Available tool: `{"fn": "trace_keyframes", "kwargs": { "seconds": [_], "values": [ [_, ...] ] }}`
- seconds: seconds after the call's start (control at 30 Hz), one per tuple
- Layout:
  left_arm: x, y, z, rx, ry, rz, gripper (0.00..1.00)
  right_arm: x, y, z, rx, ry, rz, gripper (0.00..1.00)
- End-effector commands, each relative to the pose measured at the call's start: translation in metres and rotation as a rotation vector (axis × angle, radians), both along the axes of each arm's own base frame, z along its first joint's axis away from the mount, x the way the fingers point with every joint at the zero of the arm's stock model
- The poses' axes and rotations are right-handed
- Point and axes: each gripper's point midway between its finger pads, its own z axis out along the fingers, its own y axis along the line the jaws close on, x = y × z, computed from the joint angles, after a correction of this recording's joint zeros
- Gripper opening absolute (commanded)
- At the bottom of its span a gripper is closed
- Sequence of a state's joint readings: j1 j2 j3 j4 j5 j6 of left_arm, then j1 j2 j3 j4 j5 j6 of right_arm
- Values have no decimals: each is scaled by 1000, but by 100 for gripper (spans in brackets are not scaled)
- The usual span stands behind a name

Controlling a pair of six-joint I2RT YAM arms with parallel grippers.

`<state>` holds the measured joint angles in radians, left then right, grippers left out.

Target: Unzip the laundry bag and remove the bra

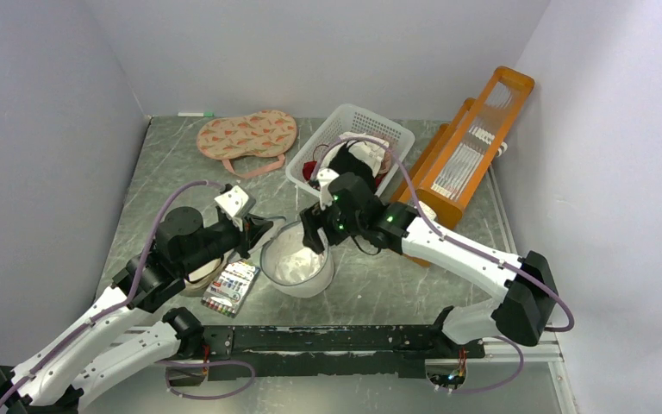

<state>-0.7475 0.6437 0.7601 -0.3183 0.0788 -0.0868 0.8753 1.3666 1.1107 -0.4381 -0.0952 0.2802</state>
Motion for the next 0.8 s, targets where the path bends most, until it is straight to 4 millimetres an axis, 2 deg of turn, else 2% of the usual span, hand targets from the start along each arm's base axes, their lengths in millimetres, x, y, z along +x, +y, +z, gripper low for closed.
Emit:
{"fn": "trace_keyframes", "kwargs": {
  "seconds": [0.0,0.17,0.27,0.3,0.5,0.77],
  "values": [
    [8,8,15,-24,-23,69,7,-28,-9,-18,-93,18,-21,77],
    [11,13,16,-27,-24,101,7,-40,-18,-35,-141,42,-60,79],
    [13,16,15,-26,-25,124,7,-41,-21,-36,-133,42,-84,79],
    [14,18,15,-26,-26,134,7,-45,-25,-45,-146,53,-90,79],
    [19,27,15,-23,-23,194,7,-44,-27,-62,-125,68,-141,77],
    [22,39,18,-49,-30,267,7,-33,-31,-73,-128,35,-207,44]
  ]
}}
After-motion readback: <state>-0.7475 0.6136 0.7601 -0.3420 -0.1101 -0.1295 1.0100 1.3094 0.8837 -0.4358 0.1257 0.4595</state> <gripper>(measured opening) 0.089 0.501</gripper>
